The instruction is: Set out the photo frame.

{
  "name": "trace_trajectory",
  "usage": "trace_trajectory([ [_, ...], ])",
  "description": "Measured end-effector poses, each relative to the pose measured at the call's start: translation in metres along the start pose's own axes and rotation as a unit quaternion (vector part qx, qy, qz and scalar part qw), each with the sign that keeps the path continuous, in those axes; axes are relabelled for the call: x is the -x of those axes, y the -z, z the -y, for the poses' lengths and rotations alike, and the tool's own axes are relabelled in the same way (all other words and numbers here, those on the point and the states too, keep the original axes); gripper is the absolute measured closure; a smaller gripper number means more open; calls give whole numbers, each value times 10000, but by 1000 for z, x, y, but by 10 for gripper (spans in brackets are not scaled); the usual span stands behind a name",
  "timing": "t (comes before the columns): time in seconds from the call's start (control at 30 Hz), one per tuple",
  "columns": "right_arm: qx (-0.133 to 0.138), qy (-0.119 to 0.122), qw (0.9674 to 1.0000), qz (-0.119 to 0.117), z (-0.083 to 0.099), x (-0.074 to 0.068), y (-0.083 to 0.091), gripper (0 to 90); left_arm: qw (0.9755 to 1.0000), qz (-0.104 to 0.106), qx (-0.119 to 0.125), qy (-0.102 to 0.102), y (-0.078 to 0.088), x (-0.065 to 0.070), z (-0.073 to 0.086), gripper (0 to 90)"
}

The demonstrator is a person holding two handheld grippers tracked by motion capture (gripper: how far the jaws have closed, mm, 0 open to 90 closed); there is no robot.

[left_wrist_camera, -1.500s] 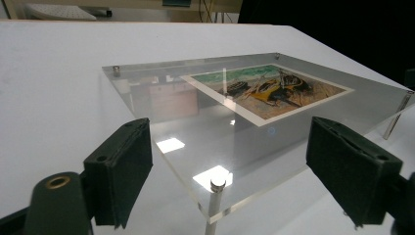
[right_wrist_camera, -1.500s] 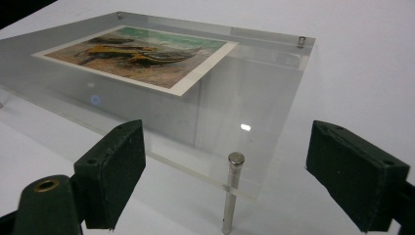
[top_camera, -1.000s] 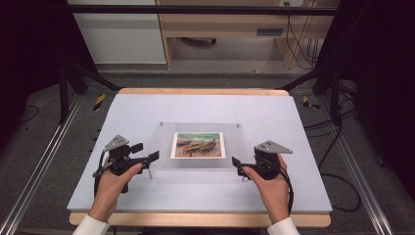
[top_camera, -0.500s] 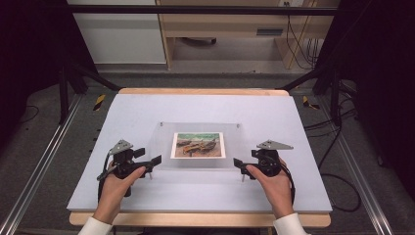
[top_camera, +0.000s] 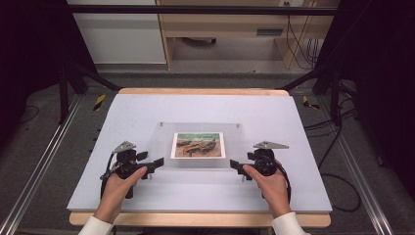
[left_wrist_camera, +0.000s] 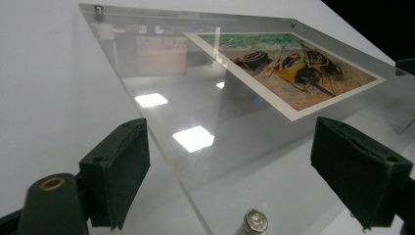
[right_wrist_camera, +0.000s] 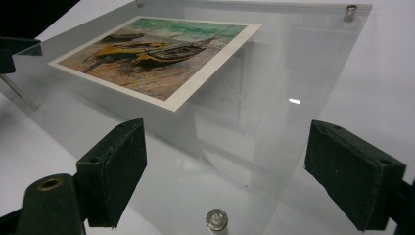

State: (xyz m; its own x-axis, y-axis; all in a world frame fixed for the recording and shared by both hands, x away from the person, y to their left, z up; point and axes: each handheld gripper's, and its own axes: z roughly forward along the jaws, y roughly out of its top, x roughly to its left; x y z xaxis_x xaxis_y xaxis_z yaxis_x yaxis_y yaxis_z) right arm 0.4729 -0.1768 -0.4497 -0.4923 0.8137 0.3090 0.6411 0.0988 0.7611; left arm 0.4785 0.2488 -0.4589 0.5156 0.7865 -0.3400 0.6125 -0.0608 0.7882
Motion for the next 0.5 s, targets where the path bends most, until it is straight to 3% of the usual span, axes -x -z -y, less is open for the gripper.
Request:
trace_trajectory([
  [0.3,28,-296,9995,-147,4,4,-1,139,9992,196,-70,344,0,-3,2,137],
  [0.37,-15,-360,9992,-183,4,5,-2,134,9988,286,-116,370,-1,-3,2,137],
  [0.5,-71,-465,9986,-230,3,6,-2,130,9988,273,-103,390,-3,-3,2,137],
])
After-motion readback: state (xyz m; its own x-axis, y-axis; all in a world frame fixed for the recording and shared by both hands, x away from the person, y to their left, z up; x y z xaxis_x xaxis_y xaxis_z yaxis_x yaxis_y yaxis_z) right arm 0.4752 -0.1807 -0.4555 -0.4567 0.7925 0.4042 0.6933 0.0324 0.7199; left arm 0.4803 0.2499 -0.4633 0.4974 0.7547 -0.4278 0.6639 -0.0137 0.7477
